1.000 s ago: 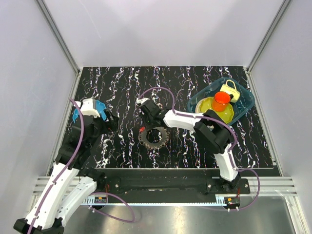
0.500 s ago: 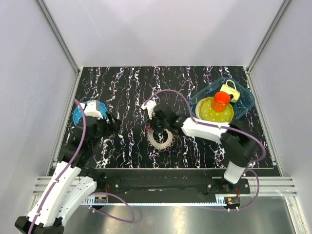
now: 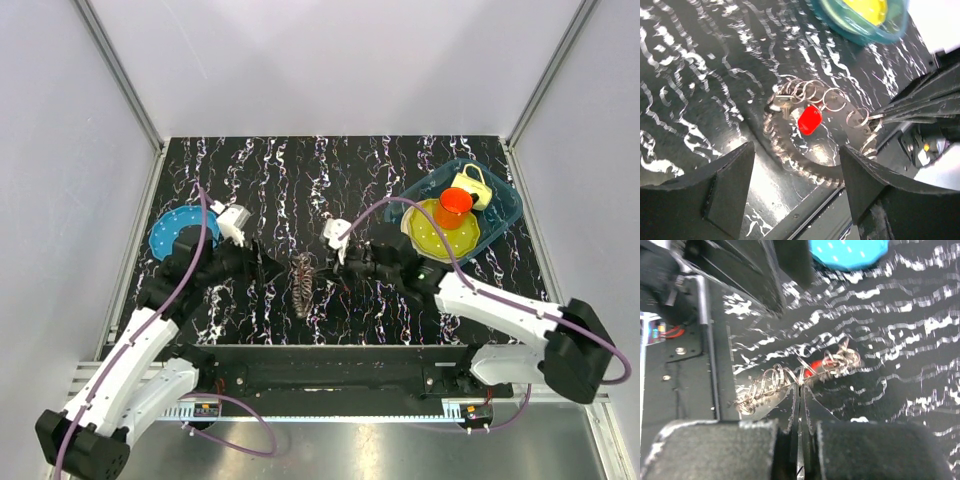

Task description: Remove the keys from the keyring

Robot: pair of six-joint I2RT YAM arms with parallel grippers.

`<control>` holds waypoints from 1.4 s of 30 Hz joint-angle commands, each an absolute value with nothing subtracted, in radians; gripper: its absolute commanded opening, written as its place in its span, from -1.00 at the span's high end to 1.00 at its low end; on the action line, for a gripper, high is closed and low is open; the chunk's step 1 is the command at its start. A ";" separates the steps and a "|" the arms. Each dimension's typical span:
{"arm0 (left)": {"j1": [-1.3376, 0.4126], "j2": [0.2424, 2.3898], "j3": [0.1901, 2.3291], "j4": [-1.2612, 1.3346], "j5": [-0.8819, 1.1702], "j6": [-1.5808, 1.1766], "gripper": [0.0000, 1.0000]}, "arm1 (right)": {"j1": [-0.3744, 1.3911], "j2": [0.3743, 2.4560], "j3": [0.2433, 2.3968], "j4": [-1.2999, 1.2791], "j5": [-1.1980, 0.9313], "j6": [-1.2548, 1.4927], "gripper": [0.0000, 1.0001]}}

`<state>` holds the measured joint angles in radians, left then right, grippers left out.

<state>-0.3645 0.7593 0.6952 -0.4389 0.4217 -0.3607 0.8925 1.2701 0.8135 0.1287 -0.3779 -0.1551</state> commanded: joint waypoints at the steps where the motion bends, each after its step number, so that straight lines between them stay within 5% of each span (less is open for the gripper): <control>1: -0.457 0.692 0.681 -0.237 0.618 -0.142 -0.45 | 0.900 1.155 0.834 0.146 -0.598 -0.253 1.00; 9: -0.485 0.566 0.594 -0.097 0.730 0.126 -0.57 | 0.900 1.065 0.845 0.051 -0.872 -0.348 1.00; 28: -0.489 0.928 0.773 -0.210 1.411 0.483 -0.57 | 0.868 1.071 1.074 -0.425 -1.037 -0.736 1.00; 42: -0.617 1.060 0.827 -0.206 1.469 0.488 -0.50 | 0.859 1.103 1.183 -0.542 -1.146 -0.861 1.00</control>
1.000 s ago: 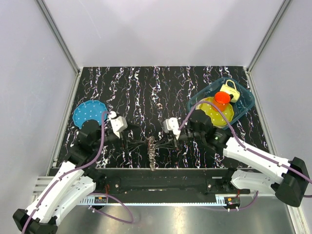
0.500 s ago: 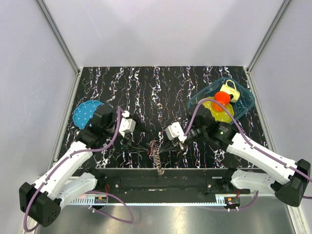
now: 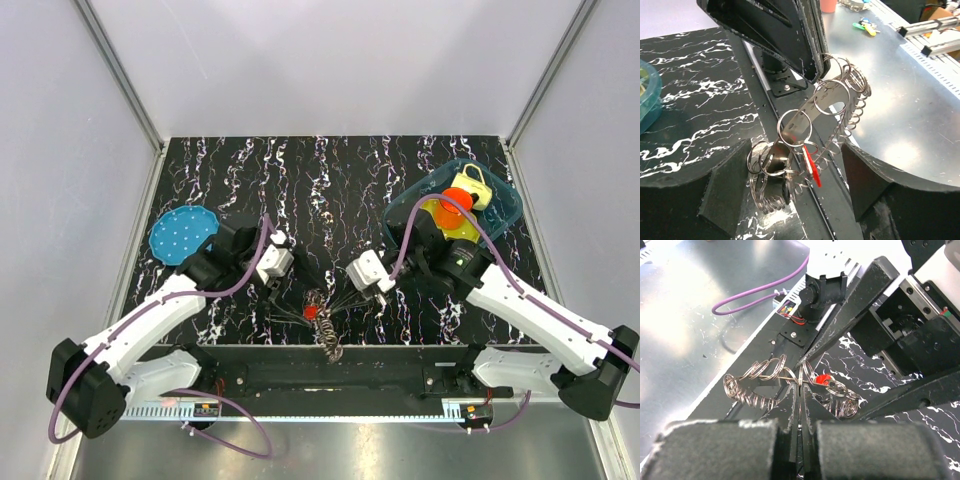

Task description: Remove the keys from the keyring

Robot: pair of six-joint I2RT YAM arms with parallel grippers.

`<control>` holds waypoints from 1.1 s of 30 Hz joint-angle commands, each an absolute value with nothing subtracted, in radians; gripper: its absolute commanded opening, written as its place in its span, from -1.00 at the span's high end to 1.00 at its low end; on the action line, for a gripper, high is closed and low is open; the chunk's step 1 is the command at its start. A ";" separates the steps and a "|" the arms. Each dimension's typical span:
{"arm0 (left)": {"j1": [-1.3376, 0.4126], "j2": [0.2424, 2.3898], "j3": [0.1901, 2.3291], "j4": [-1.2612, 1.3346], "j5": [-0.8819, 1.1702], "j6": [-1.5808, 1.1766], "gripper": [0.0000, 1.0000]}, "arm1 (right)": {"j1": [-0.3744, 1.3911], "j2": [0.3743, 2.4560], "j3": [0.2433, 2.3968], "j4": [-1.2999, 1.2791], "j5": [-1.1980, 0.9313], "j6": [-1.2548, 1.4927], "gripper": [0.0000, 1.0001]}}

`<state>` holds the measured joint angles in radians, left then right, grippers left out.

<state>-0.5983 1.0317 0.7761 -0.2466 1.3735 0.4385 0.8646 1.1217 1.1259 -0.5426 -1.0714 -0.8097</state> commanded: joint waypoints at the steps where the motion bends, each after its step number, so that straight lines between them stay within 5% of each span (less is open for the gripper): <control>1: -0.617 1.065 0.831 -0.207 1.480 0.489 -0.48 | 0.859 1.097 1.183 -0.541 -1.144 -0.864 1.00; 9: -0.623 1.091 0.827 -0.206 1.531 0.489 -0.36 | 0.859 1.068 1.181 -0.541 -1.186 -0.862 1.00; 19: -0.626 1.118 0.824 -0.209 1.474 0.480 -0.49 | 0.859 1.014 1.166 -0.493 -1.148 -0.839 1.00; 23: -0.627 1.141 0.833 -0.239 1.566 0.488 -0.33 | 0.859 0.993 1.155 -0.443 -1.098 -0.834 1.00; 25: -0.626 1.152 0.851 -0.376 1.624 0.657 -0.29 | 0.859 0.983 1.160 -0.439 -1.092 -0.836 1.00; 26: -0.624 1.178 0.873 -0.640 1.644 0.783 -0.29 | 0.859 0.979 1.158 -0.424 -1.086 -0.836 1.00; 31: -0.617 1.380 1.090 -1.534 1.687 1.867 -0.27 | 0.859 0.969 1.170 -0.377 -1.045 -0.824 1.00; 33: -0.618 1.457 1.133 -1.548 1.689 1.778 -0.15 | 0.859 0.969 1.177 -0.364 -1.031 -0.821 1.00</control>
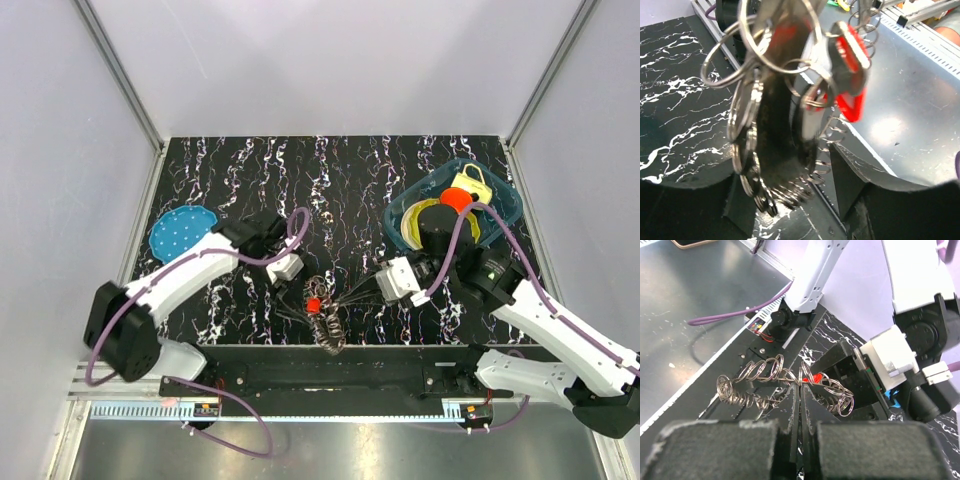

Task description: Remove the keys from the keyring

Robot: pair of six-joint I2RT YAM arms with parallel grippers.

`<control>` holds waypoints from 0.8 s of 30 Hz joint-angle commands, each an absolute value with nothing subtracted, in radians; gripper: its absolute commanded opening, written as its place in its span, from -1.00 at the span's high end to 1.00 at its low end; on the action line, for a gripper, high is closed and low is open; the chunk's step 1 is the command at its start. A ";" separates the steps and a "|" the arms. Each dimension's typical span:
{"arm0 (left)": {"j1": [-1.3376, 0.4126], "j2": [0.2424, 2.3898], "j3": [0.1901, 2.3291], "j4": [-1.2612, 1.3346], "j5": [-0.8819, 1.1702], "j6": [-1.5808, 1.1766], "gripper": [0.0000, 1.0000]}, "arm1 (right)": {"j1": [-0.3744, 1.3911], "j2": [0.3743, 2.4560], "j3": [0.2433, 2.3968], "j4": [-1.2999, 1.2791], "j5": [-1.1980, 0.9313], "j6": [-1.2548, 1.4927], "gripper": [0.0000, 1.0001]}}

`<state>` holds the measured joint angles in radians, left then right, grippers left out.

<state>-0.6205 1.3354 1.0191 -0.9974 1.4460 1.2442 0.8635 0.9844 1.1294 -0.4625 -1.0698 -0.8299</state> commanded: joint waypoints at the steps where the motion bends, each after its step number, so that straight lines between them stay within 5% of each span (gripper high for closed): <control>1: -0.620 1.469 1.153 -1.548 1.689 1.769 -0.12 | 0.859 0.973 1.178 -0.357 -1.011 -0.819 1.00; 12: -0.606 1.341 1.213 -1.549 1.684 1.760 -0.08 | 0.857 0.919 1.114 -0.229 -0.832 -0.756 1.00; 24: -0.401 1.227 1.305 -1.549 1.683 1.764 -0.27 | 0.859 0.902 1.170 -0.345 -0.946 -0.749 1.00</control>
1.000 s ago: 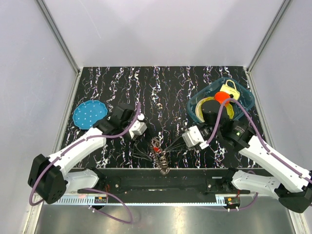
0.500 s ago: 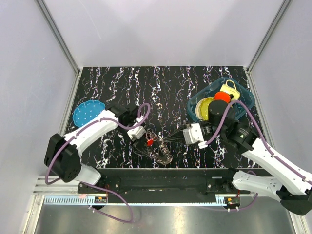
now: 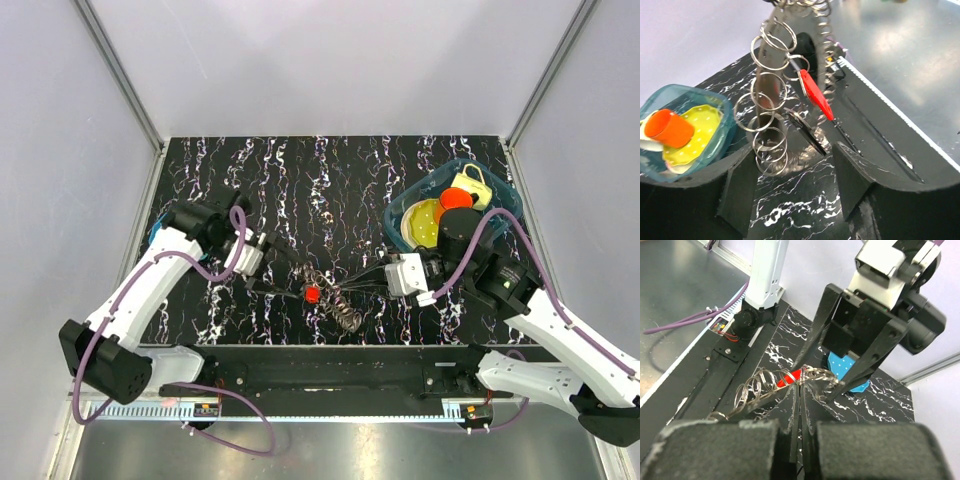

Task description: Remove the keys from the keyring

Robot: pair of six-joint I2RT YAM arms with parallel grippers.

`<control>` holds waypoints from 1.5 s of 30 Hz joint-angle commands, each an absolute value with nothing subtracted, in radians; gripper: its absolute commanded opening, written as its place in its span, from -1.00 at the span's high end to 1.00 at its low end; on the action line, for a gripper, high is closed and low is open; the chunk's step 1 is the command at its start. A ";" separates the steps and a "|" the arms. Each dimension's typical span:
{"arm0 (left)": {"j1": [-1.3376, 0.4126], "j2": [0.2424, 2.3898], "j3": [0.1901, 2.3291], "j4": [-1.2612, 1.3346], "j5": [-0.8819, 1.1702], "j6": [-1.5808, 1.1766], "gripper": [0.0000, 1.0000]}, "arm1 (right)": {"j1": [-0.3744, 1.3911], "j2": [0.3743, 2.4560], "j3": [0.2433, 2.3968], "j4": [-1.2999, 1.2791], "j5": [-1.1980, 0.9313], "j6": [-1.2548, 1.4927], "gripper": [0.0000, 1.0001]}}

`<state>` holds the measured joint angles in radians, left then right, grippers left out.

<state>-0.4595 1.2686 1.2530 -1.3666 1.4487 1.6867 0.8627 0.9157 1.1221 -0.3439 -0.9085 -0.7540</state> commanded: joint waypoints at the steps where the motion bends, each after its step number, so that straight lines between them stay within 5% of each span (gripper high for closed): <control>1: -0.388 1.226 1.310 -1.549 1.684 1.767 -0.28 | 0.858 0.897 1.175 -0.362 -0.956 -0.747 1.00; 4: -0.338 1.224 1.341 -1.549 1.684 1.761 -0.52 | 0.861 0.894 1.180 -0.371 -0.956 -0.746 1.00; 5: -0.321 1.224 1.353 -1.549 1.683 1.758 -0.87 | 0.859 0.902 1.178 -0.370 -0.944 -0.741 1.00; 6: -0.311 1.221 1.383 -1.549 1.684 1.756 -0.98 | 0.858 0.905 1.172 -0.371 -0.913 -0.739 1.00; 27: -0.206 1.364 1.928 -1.525 1.530 1.430 -0.98 | 0.859 0.939 1.137 -0.308 -0.787 -0.707 1.00; 29: -0.209 1.314 1.908 -1.189 1.447 1.200 -0.98 | 0.859 0.945 1.135 -0.296 -0.785 -0.703 1.00; 31: -0.338 1.190 1.652 -0.713 0.857 0.547 -0.98 | 0.857 0.956 1.141 -0.290 -0.784 -0.698 1.00; 33: -0.411 1.021 1.408 -0.332 0.527 0.499 -0.98 | 0.858 0.962 1.144 -0.285 -0.781 -0.695 1.00; 39: -0.408 0.991 1.315 -0.127 0.356 0.333 -0.98 | 0.859 0.971 1.152 -0.276 -0.772 -0.686 1.00; 45: -0.408 0.962 1.140 -0.016 0.402 0.086 -0.98 | 0.859 0.951 1.137 -0.279 -0.808 -0.730 1.00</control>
